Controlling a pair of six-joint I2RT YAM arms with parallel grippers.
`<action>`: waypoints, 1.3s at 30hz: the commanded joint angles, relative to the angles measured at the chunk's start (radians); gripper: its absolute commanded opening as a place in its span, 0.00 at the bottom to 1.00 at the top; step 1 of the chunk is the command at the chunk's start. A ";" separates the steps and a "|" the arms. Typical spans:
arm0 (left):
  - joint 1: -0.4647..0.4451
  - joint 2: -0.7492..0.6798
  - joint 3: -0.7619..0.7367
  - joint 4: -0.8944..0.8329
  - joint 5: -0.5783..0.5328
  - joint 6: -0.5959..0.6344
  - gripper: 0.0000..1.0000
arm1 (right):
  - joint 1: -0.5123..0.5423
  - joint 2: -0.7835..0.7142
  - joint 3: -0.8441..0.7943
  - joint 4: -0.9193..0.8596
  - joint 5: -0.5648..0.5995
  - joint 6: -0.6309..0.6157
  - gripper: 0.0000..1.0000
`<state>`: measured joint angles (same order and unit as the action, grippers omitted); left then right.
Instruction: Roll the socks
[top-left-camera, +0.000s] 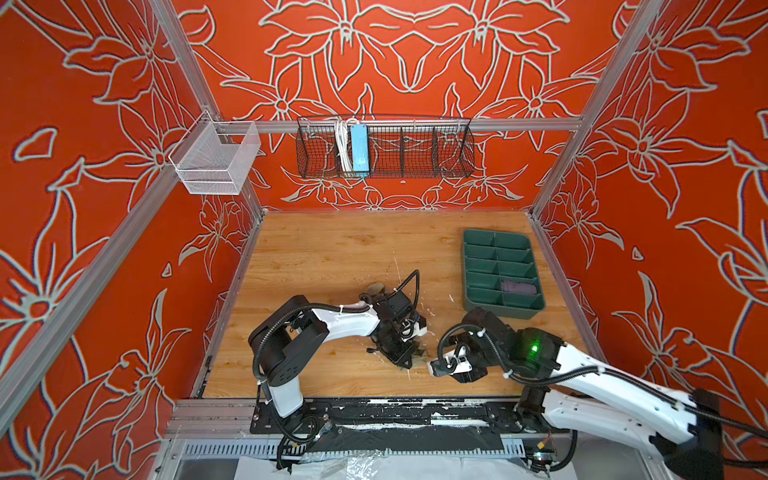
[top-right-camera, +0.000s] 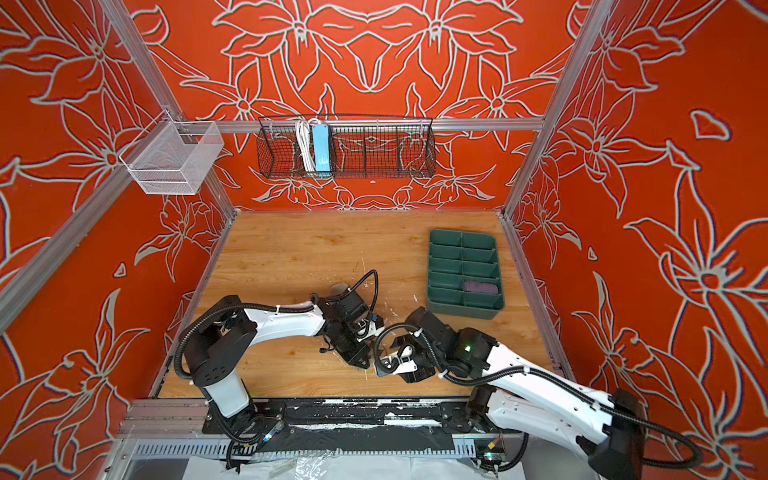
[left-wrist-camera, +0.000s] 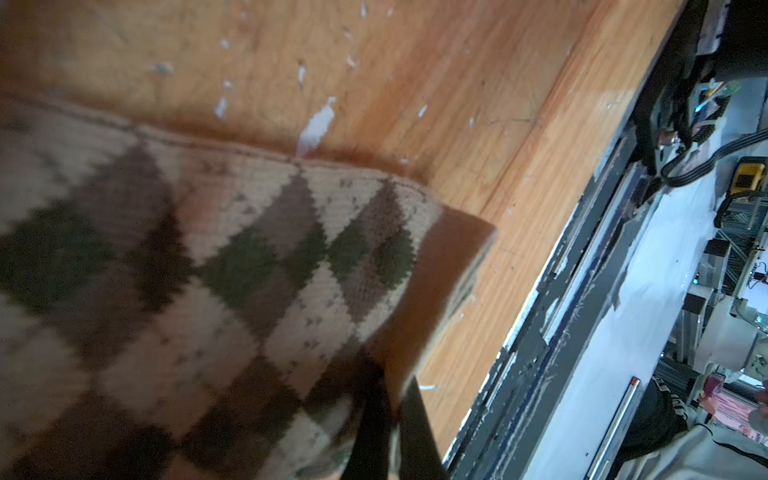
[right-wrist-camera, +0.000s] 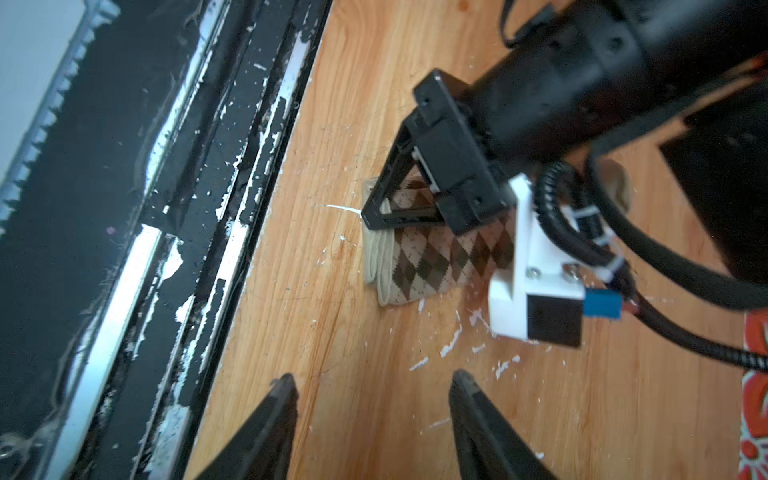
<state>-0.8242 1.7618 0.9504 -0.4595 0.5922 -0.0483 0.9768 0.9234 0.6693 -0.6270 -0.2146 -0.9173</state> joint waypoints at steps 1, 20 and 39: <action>0.005 0.038 -0.006 -0.038 0.003 0.008 0.02 | 0.031 0.089 -0.015 0.157 0.071 -0.050 0.61; 0.011 0.031 0.007 -0.051 0.009 0.021 0.03 | 0.057 0.524 -0.021 0.370 0.128 0.013 0.41; 0.025 -0.615 -0.136 0.047 -0.772 -0.052 0.99 | 0.061 0.628 0.169 0.012 -0.056 0.151 0.00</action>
<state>-0.8001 1.2957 0.8417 -0.4492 0.1085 -0.1013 1.0458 1.5139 0.7986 -0.4908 -0.1932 -0.8211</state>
